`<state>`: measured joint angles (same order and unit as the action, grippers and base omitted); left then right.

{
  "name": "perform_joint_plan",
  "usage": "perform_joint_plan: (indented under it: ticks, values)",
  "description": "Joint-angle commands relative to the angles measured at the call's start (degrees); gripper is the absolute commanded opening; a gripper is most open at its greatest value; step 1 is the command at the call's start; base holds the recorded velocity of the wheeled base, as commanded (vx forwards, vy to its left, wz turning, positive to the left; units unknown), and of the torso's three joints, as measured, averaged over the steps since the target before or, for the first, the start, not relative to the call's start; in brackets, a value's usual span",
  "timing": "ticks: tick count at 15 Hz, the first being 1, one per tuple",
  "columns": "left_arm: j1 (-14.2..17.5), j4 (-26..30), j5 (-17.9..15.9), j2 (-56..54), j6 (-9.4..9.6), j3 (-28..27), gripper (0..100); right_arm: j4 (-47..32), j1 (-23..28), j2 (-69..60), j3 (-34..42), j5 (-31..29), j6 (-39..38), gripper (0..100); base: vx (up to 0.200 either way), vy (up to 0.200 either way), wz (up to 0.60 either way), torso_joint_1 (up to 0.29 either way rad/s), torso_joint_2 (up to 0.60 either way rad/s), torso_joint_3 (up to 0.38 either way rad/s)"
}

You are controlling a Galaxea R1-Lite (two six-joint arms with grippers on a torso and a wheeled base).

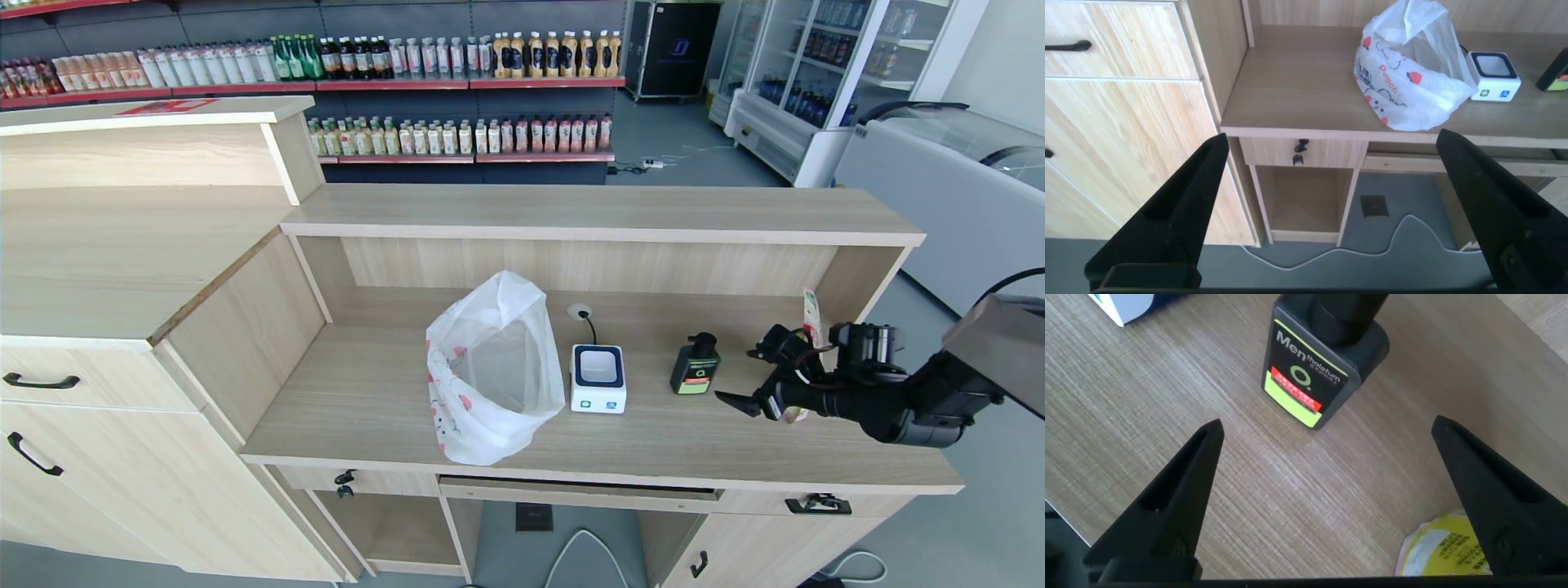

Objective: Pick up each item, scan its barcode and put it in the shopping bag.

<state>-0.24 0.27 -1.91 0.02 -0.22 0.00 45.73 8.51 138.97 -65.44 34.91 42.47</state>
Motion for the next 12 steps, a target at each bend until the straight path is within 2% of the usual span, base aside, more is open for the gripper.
perform_joint_plan:
  ticks: [1, 10, 11, 12]
  values:
    - [-0.02, 0.00, -0.02, 0.06, -0.04, 0.00, 100, -0.02, -0.77, 2.09, -2.06, 0.24, -0.11, 100, 0.000, 0.000, 0.00, 0.000, 0.00, 0.000]
    - [-0.02, 0.00, -0.02, 0.06, -0.04, 0.00, 100, -0.11, -3.32, 3.50, -2.76, 1.82, -0.37, 100, 0.000, 0.000, 0.00, 0.000, 0.00, 0.000]
    - [-0.02, 0.00, -0.02, 0.06, -0.04, 0.00, 100, -0.02, -3.41, 3.67, -2.59, 1.82, -0.37, 0, 0.000, 0.000, 0.00, 0.000, 0.00, 0.000]
    - [-0.02, 0.00, -0.02, 0.06, -0.04, 0.00, 100, -0.02, -3.59, 3.67, -2.32, 1.82, -0.37, 0, 0.000, 0.000, 0.00, 0.000, 0.00, 0.000]
